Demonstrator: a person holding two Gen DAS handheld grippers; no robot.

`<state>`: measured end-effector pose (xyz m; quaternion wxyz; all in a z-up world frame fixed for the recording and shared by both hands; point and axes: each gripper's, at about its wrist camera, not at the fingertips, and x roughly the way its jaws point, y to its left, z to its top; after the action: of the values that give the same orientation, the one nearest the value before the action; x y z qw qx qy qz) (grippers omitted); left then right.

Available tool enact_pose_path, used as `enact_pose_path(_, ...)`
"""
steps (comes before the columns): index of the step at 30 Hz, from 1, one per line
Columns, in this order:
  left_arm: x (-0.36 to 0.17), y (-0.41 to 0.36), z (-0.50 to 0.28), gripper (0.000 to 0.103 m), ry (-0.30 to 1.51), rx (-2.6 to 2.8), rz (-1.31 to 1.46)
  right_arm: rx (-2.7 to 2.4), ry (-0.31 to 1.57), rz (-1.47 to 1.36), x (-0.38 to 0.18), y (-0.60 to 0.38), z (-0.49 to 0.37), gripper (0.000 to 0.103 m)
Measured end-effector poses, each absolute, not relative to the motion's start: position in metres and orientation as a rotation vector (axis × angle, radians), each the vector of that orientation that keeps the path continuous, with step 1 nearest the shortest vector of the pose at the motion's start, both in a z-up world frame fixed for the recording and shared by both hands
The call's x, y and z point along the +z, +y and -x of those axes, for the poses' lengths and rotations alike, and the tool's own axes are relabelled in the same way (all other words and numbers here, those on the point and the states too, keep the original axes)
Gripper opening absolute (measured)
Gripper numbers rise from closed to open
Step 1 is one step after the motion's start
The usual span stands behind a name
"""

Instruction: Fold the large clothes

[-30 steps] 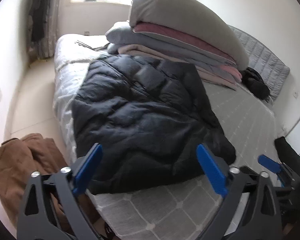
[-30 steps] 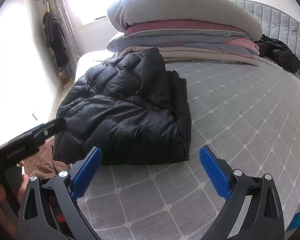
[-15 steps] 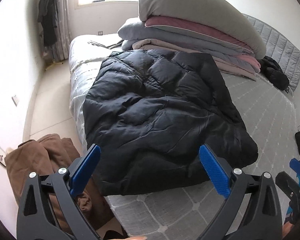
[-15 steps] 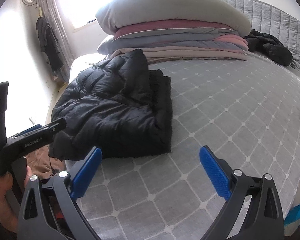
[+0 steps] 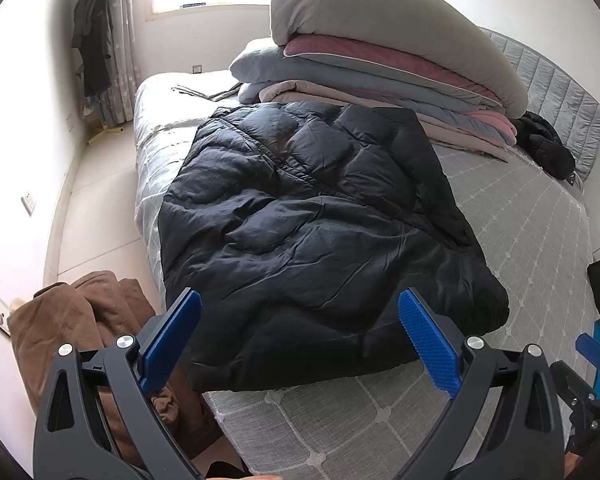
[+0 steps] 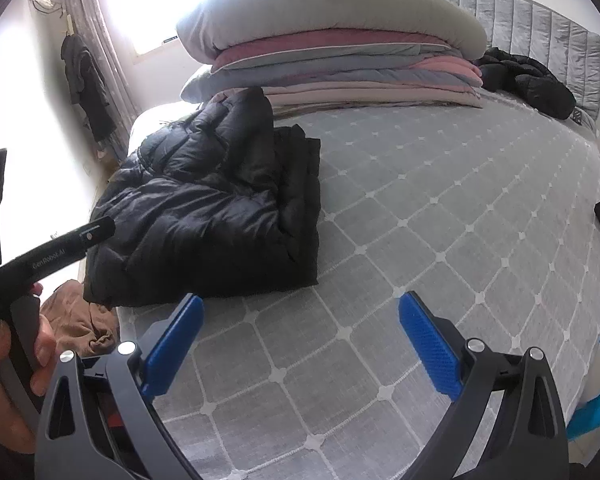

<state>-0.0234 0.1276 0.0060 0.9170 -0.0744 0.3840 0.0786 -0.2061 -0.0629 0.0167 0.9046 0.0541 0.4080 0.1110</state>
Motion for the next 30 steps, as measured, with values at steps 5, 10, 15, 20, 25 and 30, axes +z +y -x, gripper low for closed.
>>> enact_pose_path(5, 0.006, 0.127, 0.023, 0.096, 0.798, 0.173, 0.156, 0.231, 0.856, -0.113, 0.012, -0.064, 0.207, 0.095)
enact_pose_path(10, 0.000, 0.135, 0.026, 0.096, 0.794, 0.145, 0.246, 0.237, 0.873, -0.122, 0.008, -0.065, 0.206, 0.095)
enact_pose_path(15, 0.006, 0.126, 0.029, 0.095, 0.738, 0.160, 0.183, 0.240, 0.888, -0.133, 0.004, -0.067, 0.206, 0.095)
enact_pose_path(20, 0.007, 0.119, 0.026, 0.095, 0.739, 0.183, 0.130, 0.237, 0.887, -0.134, 0.005, -0.071, 0.208, 0.095)
enact_pose_path(25, 0.006, 0.116, 0.025, 0.096, 0.753, 0.186, 0.115, 0.227, 0.885, -0.141, 0.006, -0.077, 0.210, 0.095)
enact_pose_path(30, 0.005, 0.116, 0.025, 0.096, 0.759, 0.180, 0.120, 0.224, 0.889, -0.147, 0.004, -0.079, 0.211, 0.095)
